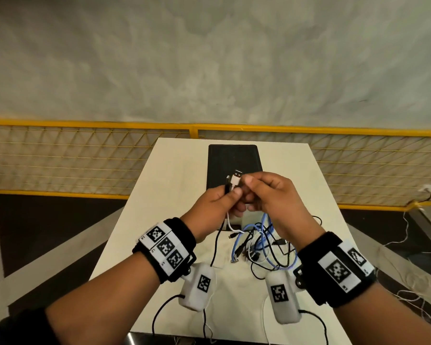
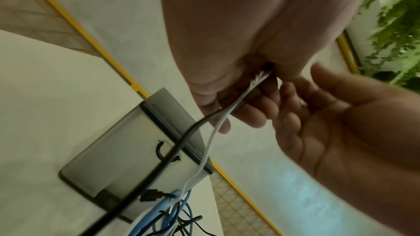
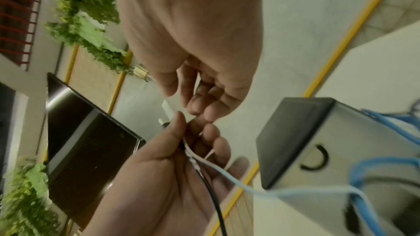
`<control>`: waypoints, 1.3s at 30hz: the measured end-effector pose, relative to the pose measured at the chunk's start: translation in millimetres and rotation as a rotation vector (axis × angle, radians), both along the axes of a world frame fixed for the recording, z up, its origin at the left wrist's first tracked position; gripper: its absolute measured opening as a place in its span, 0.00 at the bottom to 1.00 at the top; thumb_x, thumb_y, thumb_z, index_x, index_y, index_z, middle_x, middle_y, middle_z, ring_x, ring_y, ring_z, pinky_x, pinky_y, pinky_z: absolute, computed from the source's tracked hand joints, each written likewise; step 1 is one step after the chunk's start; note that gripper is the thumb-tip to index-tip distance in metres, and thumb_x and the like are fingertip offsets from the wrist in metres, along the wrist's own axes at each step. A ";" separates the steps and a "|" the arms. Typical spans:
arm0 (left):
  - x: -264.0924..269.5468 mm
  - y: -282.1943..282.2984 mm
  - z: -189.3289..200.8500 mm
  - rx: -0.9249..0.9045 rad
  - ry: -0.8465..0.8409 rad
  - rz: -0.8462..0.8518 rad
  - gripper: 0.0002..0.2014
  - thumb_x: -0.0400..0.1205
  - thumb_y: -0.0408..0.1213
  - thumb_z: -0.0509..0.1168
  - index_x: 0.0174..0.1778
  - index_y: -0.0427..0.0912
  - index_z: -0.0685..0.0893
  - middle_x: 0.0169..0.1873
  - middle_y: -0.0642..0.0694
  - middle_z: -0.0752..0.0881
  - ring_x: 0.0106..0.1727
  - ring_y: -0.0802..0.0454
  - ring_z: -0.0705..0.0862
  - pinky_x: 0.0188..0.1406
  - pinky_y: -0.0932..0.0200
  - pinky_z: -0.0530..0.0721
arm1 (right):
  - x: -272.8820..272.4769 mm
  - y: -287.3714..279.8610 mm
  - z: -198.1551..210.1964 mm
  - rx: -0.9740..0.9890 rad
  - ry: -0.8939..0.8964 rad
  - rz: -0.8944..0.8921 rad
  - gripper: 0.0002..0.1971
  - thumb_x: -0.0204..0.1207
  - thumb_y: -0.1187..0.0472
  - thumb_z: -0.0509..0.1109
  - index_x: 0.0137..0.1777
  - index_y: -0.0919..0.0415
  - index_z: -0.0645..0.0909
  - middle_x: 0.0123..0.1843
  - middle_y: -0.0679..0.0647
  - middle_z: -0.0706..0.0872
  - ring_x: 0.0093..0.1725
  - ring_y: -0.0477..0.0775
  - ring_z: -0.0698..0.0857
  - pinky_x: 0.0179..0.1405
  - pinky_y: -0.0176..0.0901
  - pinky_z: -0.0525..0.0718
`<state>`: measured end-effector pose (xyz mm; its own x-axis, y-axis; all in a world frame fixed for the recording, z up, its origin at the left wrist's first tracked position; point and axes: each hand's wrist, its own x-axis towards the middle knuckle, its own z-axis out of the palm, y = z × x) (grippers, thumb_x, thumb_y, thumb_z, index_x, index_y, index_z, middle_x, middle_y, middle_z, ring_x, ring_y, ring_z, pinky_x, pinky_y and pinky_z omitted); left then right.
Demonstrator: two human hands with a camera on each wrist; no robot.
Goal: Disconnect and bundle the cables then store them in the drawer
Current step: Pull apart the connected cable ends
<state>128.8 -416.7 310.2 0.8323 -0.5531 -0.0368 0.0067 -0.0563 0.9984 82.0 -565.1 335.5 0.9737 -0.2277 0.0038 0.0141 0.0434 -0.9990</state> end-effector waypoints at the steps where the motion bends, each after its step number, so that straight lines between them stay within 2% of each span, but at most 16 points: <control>1: 0.9 1.4 -0.9 -0.029 0.058 0.049 0.14 0.89 0.39 0.56 0.48 0.39 0.85 0.35 0.44 0.86 0.36 0.51 0.84 0.44 0.56 0.84 | -2.4 -0.5 -9.1 0.037 0.094 -0.054 0.12 0.83 0.57 0.67 0.42 0.61 0.88 0.33 0.59 0.87 0.31 0.54 0.82 0.30 0.44 0.83; 3: 3.6 4.8 -0.5 -0.116 0.166 0.135 0.17 0.89 0.41 0.56 0.45 0.36 0.86 0.31 0.44 0.86 0.33 0.49 0.85 0.45 0.52 0.86 | -10.7 2.3 -32.1 0.133 0.382 -0.039 0.19 0.84 0.49 0.63 0.40 0.62 0.86 0.32 0.57 0.86 0.28 0.53 0.81 0.28 0.42 0.80; 5: 5.4 7.7 2.0 -0.218 0.253 0.166 0.19 0.89 0.42 0.56 0.42 0.35 0.85 0.29 0.43 0.85 0.30 0.48 0.85 0.43 0.48 0.88 | -19.8 11.2 -58.2 0.221 0.634 0.104 0.25 0.85 0.43 0.60 0.44 0.65 0.85 0.33 0.59 0.87 0.28 0.53 0.82 0.29 0.42 0.79; 7: 4.7 9.8 3.0 -0.263 0.318 0.156 0.19 0.89 0.42 0.56 0.39 0.34 0.84 0.26 0.42 0.83 0.25 0.48 0.82 0.35 0.50 0.88 | -21.6 21.8 -74.5 0.327 0.709 0.192 0.26 0.84 0.41 0.58 0.49 0.65 0.85 0.36 0.59 0.89 0.32 0.53 0.83 0.33 0.43 0.80; 9: 0.4 10.7 -0.3 -0.207 0.340 0.127 0.19 0.89 0.42 0.57 0.37 0.35 0.83 0.22 0.43 0.79 0.21 0.50 0.78 0.26 0.55 0.84 | -13.9 25.4 -77.7 0.528 0.636 0.170 0.22 0.85 0.44 0.59 0.50 0.64 0.84 0.38 0.58 0.89 0.36 0.53 0.85 0.38 0.45 0.80; 11: -6.5 13.4 -10.0 -0.096 0.334 0.106 0.18 0.88 0.41 0.58 0.36 0.37 0.82 0.19 0.46 0.74 0.18 0.52 0.70 0.22 0.59 0.75 | -2.9 22.5 -71.7 0.729 0.528 0.083 0.17 0.84 0.48 0.60 0.52 0.63 0.82 0.40 0.58 0.90 0.40 0.55 0.87 0.41 0.47 0.81; 15: -15.4 32.1 -28.1 0.015 0.397 0.119 0.17 0.88 0.41 0.58 0.34 0.39 0.79 0.19 0.48 0.67 0.18 0.55 0.61 0.21 0.61 0.59 | 14.3 17.5 -68.3 0.748 0.498 0.027 0.15 0.85 0.53 0.62 0.49 0.64 0.83 0.40 0.59 0.93 0.39 0.55 0.92 0.50 0.52 0.86; 18: -19.5 58.7 -36.1 0.076 0.509 0.026 0.18 0.87 0.41 0.58 0.32 0.40 0.79 0.20 0.47 0.65 0.20 0.54 0.58 0.20 0.62 0.54 | 24.2 5.6 -73.9 0.852 0.456 -0.145 0.12 0.87 0.59 0.59 0.48 0.63 0.81 0.37 0.59 0.93 0.35 0.53 0.93 0.37 0.48 0.92; 21: -32.4 92.7 -46.0 0.296 0.540 -0.148 0.18 0.86 0.40 0.59 0.31 0.40 0.80 0.20 0.47 0.66 0.19 0.54 0.59 0.17 0.64 0.56 | 28.6 -8.3 -79.1 0.875 0.476 -0.226 0.13 0.89 0.60 0.56 0.50 0.64 0.80 0.38 0.60 0.94 0.35 0.54 0.94 0.31 0.51 0.93; 24: -38.8 110.8 -51.7 0.429 0.527 -0.119 0.17 0.86 0.41 0.60 0.33 0.40 0.81 0.19 0.49 0.68 0.18 0.55 0.60 0.18 0.63 0.55 | 27.1 -0.7 -85.8 0.826 0.503 -0.139 0.14 0.89 0.59 0.55 0.48 0.63 0.79 0.38 0.60 0.93 0.35 0.54 0.94 0.37 0.54 0.91; 26: -32.8 105.8 -50.2 0.351 0.458 0.042 0.16 0.87 0.42 0.59 0.37 0.38 0.83 0.22 0.47 0.72 0.17 0.54 0.62 0.18 0.63 0.58 | 23.6 9.2 -88.3 0.752 0.520 -0.087 0.14 0.90 0.59 0.54 0.48 0.62 0.79 0.40 0.60 0.93 0.38 0.55 0.94 0.38 0.52 0.91; 29: -15.5 76.5 -43.2 0.180 0.279 0.276 0.14 0.87 0.41 0.62 0.44 0.35 0.85 0.25 0.48 0.77 0.19 0.54 0.66 0.18 0.63 0.62 | 13.7 24.3 -94.5 0.645 0.557 0.002 0.13 0.89 0.59 0.54 0.50 0.61 0.79 0.50 0.61 0.91 0.48 0.57 0.91 0.42 0.52 0.90; 33: -11.1 23.4 -46.7 0.239 0.048 0.246 0.08 0.80 0.39 0.72 0.36 0.44 0.82 0.26 0.53 0.81 0.20 0.63 0.75 0.18 0.66 0.70 | 3.7 41.2 -99.2 0.626 0.538 0.125 0.15 0.88 0.59 0.54 0.58 0.60 0.83 0.51 0.57 0.92 0.49 0.55 0.87 0.58 0.57 0.81; 35: -13.3 6.5 -55.8 0.220 0.055 0.263 0.10 0.76 0.38 0.75 0.35 0.44 0.80 0.28 0.50 0.83 0.28 0.57 0.81 0.23 0.66 0.77 | 1.2 42.7 -97.5 0.686 0.502 0.112 0.17 0.86 0.59 0.55 0.60 0.62 0.85 0.57 0.60 0.90 0.56 0.59 0.83 0.71 0.62 0.74; 37: -14.4 -0.2 -60.0 0.171 0.076 0.283 0.09 0.74 0.34 0.77 0.36 0.43 0.81 0.31 0.49 0.85 0.32 0.54 0.84 0.31 0.61 0.81 | -2.3 36.1 -96.6 0.756 0.496 0.095 0.22 0.86 0.53 0.54 0.64 0.63 0.85 0.63 0.61 0.88 0.62 0.61 0.80 0.73 0.62 0.71; 39: -13.3 1.5 -60.3 0.139 0.107 0.249 0.07 0.75 0.29 0.76 0.39 0.42 0.84 0.31 0.50 0.86 0.30 0.56 0.85 0.30 0.62 0.80 | -4.6 28.2 -97.8 0.796 0.523 0.100 0.29 0.86 0.44 0.49 0.64 0.64 0.85 0.63 0.61 0.89 0.60 0.60 0.83 0.65 0.60 0.75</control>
